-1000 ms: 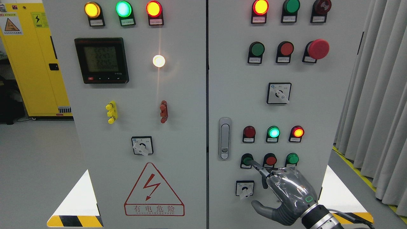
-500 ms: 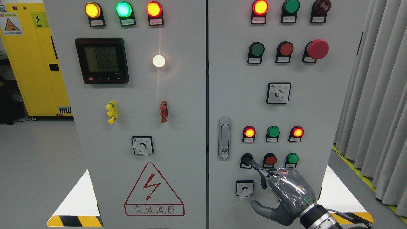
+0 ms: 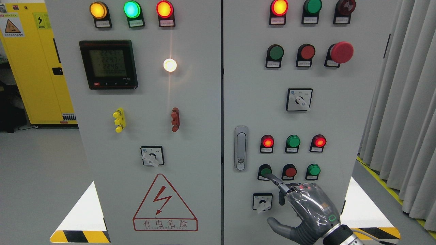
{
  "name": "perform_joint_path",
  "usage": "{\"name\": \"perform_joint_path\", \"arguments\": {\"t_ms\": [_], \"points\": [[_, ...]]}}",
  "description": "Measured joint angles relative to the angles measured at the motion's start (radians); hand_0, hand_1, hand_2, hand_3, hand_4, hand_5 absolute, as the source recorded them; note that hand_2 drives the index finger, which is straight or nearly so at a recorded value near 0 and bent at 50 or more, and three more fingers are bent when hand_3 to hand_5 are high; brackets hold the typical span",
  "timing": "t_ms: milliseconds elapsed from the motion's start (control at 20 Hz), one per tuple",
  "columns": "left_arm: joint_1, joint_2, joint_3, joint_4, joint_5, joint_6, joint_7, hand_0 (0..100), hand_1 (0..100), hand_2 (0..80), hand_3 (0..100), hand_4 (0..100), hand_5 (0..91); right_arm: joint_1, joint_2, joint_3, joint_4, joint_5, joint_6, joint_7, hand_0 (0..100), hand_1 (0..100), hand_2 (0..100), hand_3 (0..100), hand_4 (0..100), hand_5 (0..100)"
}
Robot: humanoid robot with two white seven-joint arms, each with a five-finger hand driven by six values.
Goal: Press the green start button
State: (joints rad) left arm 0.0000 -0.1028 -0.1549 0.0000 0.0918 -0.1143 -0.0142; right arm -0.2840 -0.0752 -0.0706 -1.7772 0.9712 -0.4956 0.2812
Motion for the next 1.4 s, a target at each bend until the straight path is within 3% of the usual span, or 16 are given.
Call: {"name": "perform_joint_path", "arguments": {"t_ms": [100,150,250,350,550,600,750,1050,1400], "points": [[0.0,0.0,0.0,0.0,0.0,0.0,0.0,12,56,0.0,0,0,0.0,0.022,0.003,0.001,-0.012,-0.089,-0.002,-0.003,31,62,0,61,58,46],[0.0,0.0,0.0,0.0,0.0,0.0,0.0,12,56,0.0,0,0,0.0,0.033,0.004,0.001,-0.017,-0.144,-0.002,0.007,31,62,0,38,40,31],[0.0,0.0,0.0,0.0,0.0,0.0,0.0,12,56,0.0,0,0,0.0,0.06,0.006,0.008,-0.03,-0.281,0.014,0.027,30,61,0,26,29,26],[0.0,0.0,0.0,0.0,0.0,0.0,0.0,12,56,0.0,0,0,0.0,0.092,0.008,0.018,-0.048,-0.411,0.074,0.044,32,59,0,15,21,18],[0.0,0.0,0.0,0.0,0.0,0.0,0.0,12,56,0.0,0,0,0.0,0.162,0.009,0.034,-0.092,-0.675,0.211,0.056,35,57,0,11,18,11],[0.0,0.0,0.0,0.0,0.0,0.0,0.0,12,56,0.0,0,0,0.0,0.182,0.009,0.037,-0.103,-0.736,0.241,0.057,39,53,0,6,14,6],[0.0,0.0,0.0,0.0,0.0,0.001,0.0,12,56,0.0,0,0,0.0,0.225,0.009,0.045,-0.138,-0.889,0.304,0.058,35,52,0,4,14,5],[0.0,0.0,0.0,0.0,0.0,0.005,0.0,12,56,0.0,0,0,0.0,0.278,0.007,0.056,-0.184,-1.035,0.334,0.062,32,52,0,3,15,3],[0.0,0.0,0.0,0.0,0.0,0.003,0.0,12,56,0.0,0,0,0.0,0.31,0.006,0.063,-0.214,-1.09,0.337,0.063,31,52,0,4,17,4]]}}
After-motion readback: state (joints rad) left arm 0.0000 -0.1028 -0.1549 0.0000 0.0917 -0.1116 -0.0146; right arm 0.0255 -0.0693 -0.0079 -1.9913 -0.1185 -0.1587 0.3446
